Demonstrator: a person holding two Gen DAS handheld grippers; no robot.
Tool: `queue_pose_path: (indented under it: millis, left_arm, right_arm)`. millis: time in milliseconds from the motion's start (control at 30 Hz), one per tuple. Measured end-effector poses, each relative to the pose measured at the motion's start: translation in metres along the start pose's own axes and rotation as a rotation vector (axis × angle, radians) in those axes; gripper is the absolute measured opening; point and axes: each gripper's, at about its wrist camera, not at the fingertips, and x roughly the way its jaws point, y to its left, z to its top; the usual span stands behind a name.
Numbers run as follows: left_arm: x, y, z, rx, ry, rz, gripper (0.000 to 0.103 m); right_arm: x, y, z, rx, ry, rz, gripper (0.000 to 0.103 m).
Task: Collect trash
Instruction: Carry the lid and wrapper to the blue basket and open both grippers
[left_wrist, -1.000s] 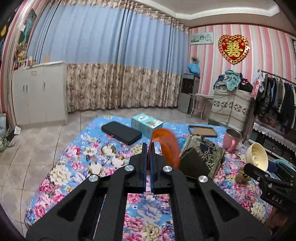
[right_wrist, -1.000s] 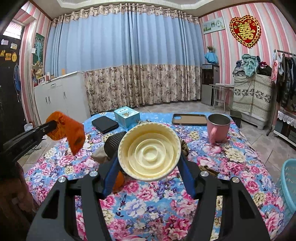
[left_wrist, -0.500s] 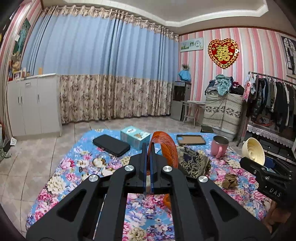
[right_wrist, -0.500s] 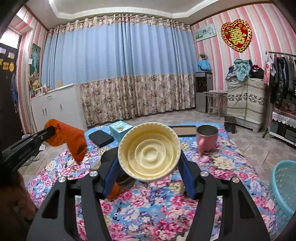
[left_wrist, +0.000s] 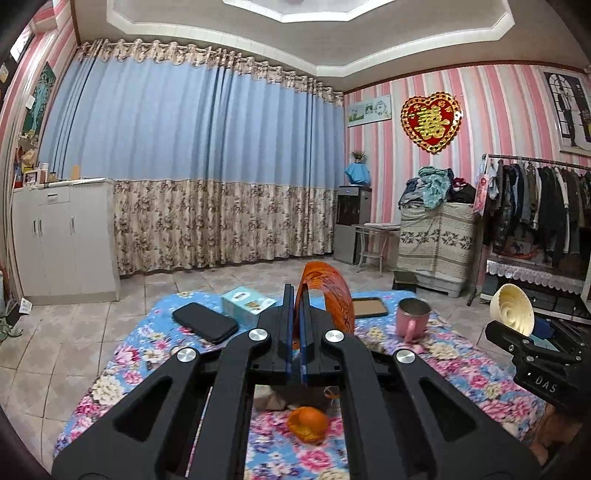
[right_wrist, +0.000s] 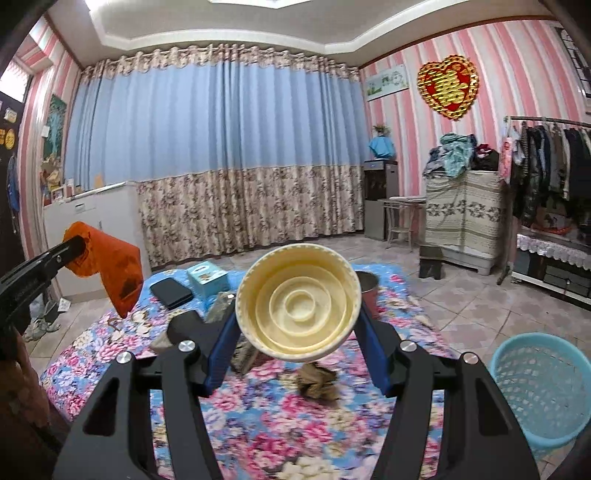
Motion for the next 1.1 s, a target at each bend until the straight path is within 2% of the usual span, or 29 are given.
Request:
queue_pose_path:
  millis: [300,700,867,1100]
  left_arm:
    - [-0.004,-0.068,0.012,0.045,-0.025,-0.106,0.001]
    - [0.002,-0.163,0.014,0.112,-0.011,-0.263,0.001]
    - [0.005,-0.185,0.012,0.148,-0.026,-0.274,0.001]
    - [0.021,-0.208,0.006,0.144,0.011,-0.330,0.001]
  right_arm:
    - [-0.028,-0.059,0.017,0.017,-0.032,-0.102,0.060]
    - [-0.058,-0.139,0.029,0.022,-0.037,-0.227,0.060]
    - [-0.067,-0.163,0.028,0.027,-0.033,-0.277,0.060]
    - [-0.083,-0.194,0.026,0.042,-0.025,-0.338,0.060]
